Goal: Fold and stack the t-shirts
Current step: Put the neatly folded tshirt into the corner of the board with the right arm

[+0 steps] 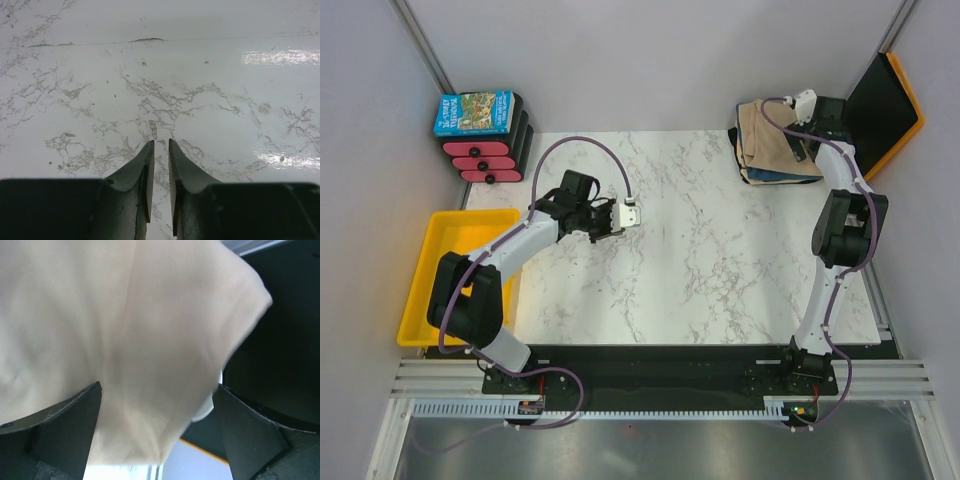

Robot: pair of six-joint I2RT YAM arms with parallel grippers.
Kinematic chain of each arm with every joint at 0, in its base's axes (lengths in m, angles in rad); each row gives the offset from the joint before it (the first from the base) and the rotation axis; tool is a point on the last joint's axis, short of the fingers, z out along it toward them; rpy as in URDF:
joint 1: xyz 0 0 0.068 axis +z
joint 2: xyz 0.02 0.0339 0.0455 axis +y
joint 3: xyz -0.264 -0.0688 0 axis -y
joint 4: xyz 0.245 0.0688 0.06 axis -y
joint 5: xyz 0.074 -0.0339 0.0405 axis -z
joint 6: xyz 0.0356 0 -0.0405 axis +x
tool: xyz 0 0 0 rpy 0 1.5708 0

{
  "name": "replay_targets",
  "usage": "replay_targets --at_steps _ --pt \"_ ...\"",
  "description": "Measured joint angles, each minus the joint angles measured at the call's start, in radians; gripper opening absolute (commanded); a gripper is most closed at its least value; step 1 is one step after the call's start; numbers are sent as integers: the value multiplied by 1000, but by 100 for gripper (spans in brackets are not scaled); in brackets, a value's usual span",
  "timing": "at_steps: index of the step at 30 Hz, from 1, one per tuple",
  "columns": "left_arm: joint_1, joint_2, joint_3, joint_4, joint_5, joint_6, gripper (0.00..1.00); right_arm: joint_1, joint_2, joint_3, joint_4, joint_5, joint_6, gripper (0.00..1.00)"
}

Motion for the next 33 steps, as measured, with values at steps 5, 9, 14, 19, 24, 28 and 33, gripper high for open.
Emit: replay_targets --at_steps 5,9,14,19,24,28,33 --pt "0 0 0 0 0 0 24 11 -134 -83 -5 -27 52 88" --pt "0 0 0 0 1 0 23 37 -213 -97 -1 -31 63 67" --pt "0 0 -4 1 2 0 20 91 -246 -104 1 -43 65 4" --pt "3 -6 -24 0 2 0 18 139 -217 -135 -12 -58 65 0" --pt "13 -23 -34 0 2 0 17 172 -151 -160 -35 -81 62 0" --pt "19 -48 -46 0 2 0 16 197 -104 -167 -50 -93 60 0" --pt "19 -58 -53 0 2 0 15 238 -87 -167 -53 -106 53 0"
